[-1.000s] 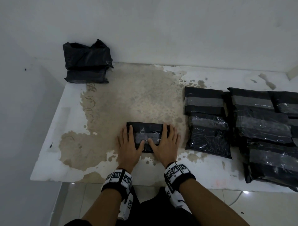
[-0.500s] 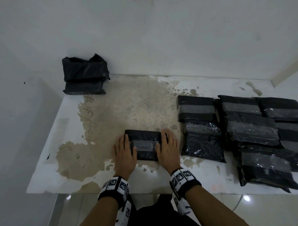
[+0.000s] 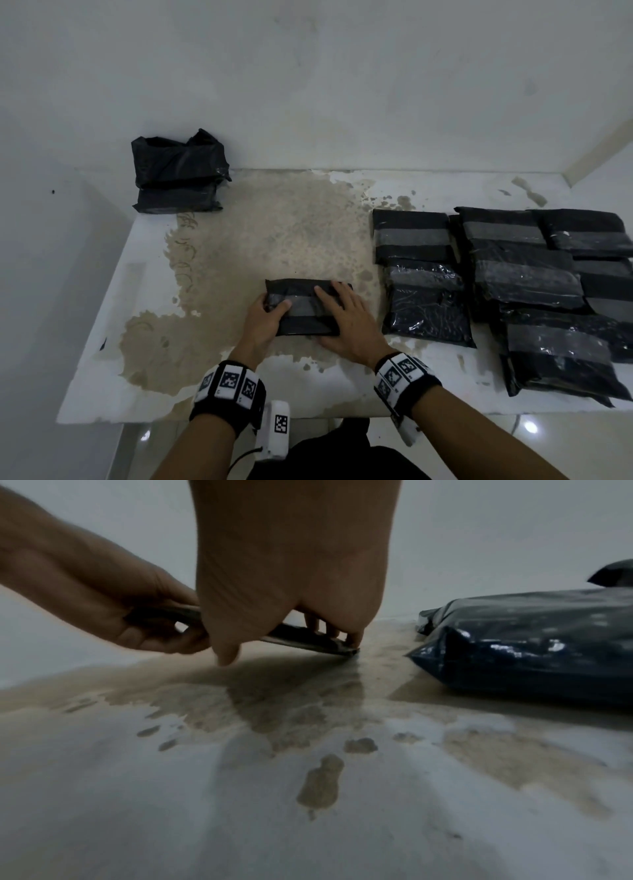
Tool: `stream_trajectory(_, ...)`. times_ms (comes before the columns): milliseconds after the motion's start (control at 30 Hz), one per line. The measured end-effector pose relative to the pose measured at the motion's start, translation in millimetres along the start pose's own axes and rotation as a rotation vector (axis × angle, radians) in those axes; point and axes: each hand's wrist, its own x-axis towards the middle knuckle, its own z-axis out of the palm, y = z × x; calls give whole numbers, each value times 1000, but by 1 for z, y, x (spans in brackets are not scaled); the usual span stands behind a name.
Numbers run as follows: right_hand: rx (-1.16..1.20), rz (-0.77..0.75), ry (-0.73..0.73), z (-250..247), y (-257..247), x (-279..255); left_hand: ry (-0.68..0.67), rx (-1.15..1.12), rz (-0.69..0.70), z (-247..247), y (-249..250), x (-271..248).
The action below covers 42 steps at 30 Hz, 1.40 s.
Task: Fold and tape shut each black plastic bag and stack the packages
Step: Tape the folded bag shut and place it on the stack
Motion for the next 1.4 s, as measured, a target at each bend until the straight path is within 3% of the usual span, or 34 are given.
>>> stream_trajectory(100, 494, 205, 80, -27, -2, -9, -37, -174, -15, 7, 13, -4)
stream_trajectory(167, 800, 343, 229, -44, 2, -11, -103, -252, -7, 18, 22, -10)
stream_trajectory(267, 1117, 471, 317, -62, 18, -16, -188, -216, 13, 39, 29, -20)
stream_trajectory(333, 1176, 501, 346, -69, 32, -28, -220, -140, 46, 51, 28, -24)
stream_trajectory(433, 1066, 558, 416, -78, 58, -67, -235, 175, 133, 58, 15, -19)
stream_trajectory(567, 1105, 672, 445, -78, 86, -144, -199, 769, 464, 56, -16, -12)
stream_trajectory(633, 1114, 732, 445, -68, 94, -177, -197, 915, 580, 55, -29, -15)
stream_trajectory(733, 1053, 858, 475, -44, 103, -203, -181, 981, 599, 54, -39, -17)
stream_trajectory(833, 767, 933, 536, -24, 110, -201, -191, 1004, 586, 53, -35, -18)
stream_trajectory(1100, 73, 820, 514, -6, 93, -199, -266, 1064, 585, 42, -28, -13)
stream_trajectory(1267, -210, 539, 296, 3, 78, -201, -260, 1061, 585, 45, -33, -14)
stream_trajectory(1400, -197, 575, 149, -3, 77, -185, -291, 1058, 564, 43, -31, -15)
